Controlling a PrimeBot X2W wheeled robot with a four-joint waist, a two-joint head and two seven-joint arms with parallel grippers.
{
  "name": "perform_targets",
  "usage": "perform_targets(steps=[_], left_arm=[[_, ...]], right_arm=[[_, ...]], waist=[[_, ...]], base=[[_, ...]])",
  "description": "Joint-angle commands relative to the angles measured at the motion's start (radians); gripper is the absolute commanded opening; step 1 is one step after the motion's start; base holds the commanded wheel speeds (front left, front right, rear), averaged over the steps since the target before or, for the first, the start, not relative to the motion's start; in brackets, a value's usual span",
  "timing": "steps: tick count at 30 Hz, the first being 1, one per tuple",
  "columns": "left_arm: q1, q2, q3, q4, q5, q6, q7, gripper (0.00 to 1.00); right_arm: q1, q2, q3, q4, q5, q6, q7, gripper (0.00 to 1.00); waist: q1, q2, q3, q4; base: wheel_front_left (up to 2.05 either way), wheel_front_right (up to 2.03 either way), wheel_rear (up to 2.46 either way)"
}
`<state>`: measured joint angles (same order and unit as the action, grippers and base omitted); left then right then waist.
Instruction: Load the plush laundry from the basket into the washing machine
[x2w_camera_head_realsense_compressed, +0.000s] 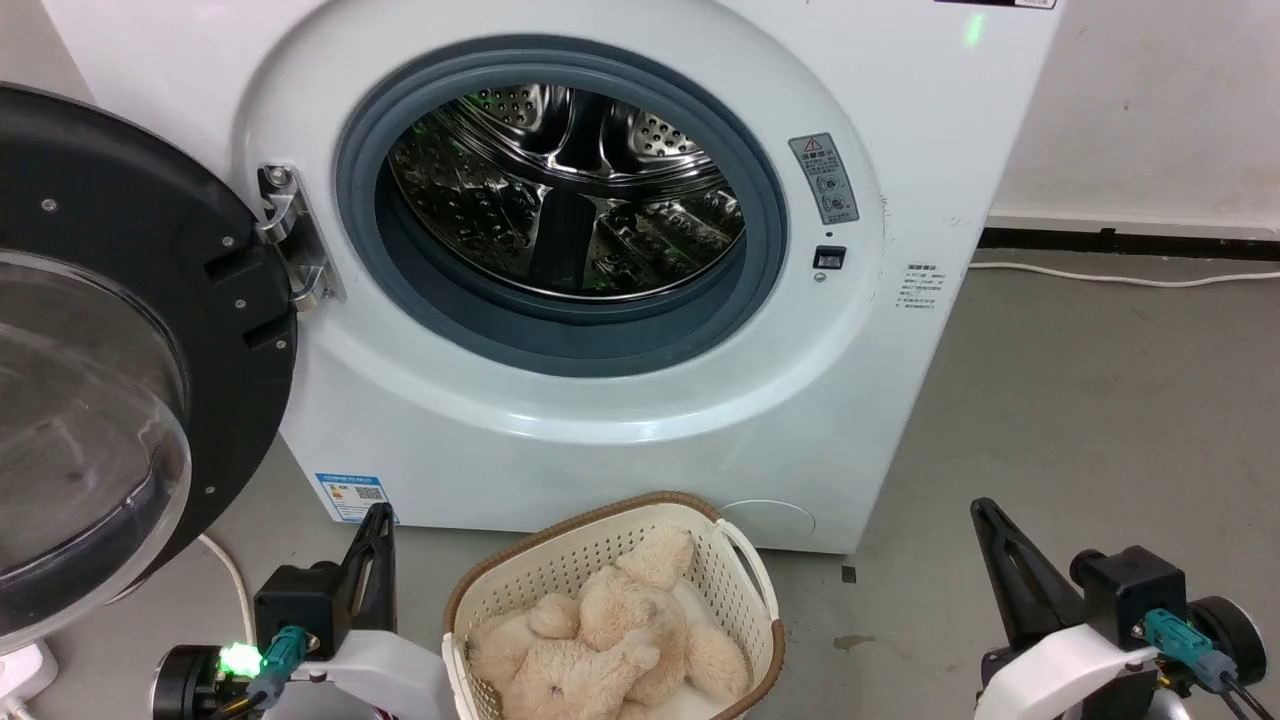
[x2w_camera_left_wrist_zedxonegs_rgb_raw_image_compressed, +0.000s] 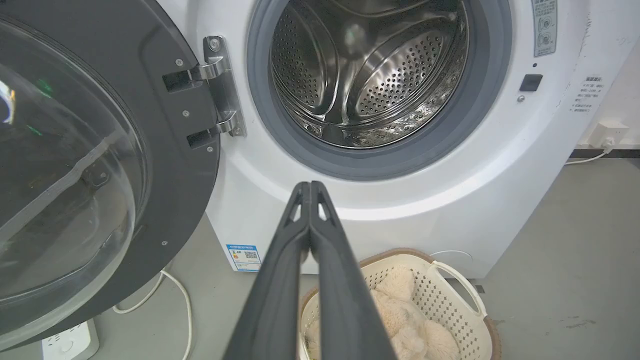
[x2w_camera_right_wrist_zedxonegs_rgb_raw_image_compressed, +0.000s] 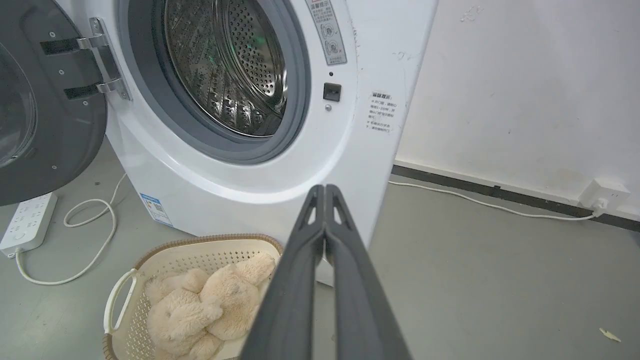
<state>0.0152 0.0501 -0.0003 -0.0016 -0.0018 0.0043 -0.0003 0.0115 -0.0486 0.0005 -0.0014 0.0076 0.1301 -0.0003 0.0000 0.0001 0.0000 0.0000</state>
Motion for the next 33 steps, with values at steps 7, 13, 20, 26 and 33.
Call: perform_targets(steps=[7,13,20,26,33], left_arm=[[-0.015,0.000,0.000,0.002,0.002,-0.004,0.000,0.00],[0.001,0.000,0.000,0.000,0.000,0.001,0.000,1.00],[0.004,0.000,-0.014,-0.001,-0.015,0.006,-0.010,1.00],[0.007,0.000,-0.029,0.000,-0.032,0.013,-0.020,1.00],[0.004,0.000,-0.048,0.006,-0.052,0.019,-0.027,1.00]], right_arm=[[-0.011,-0.002,0.000,0.001,-0.008,0.001,0.000,0.00],[0.000,0.000,0.000,0.000,0.000,0.000,0.000,1.00],[0.009,0.000,0.001,-0.001,0.017,0.000,-0.010,1.00],[0.018,0.000,0.000,-0.001,0.033,0.000,-0.021,1.00],[0.026,0.000,-0.003,-0.002,0.051,0.000,-0.034,1.00]], waist=[[0.0000,-0.0001,0.000,0.000],[0.0000,-0.0001,0.000,0.000],[0.0000,-0.0001,0.000,0.000],[0.0000,-0.0001,0.001,0.000],[0.0000,-0.0001,0.005,0.000]], base=[[0.00,0.00,0.00],[0.00,0.00,0.00],[0.00,0.00,0.00],[0.00,0.00,0.00],[0.00,0.00,0.00]])
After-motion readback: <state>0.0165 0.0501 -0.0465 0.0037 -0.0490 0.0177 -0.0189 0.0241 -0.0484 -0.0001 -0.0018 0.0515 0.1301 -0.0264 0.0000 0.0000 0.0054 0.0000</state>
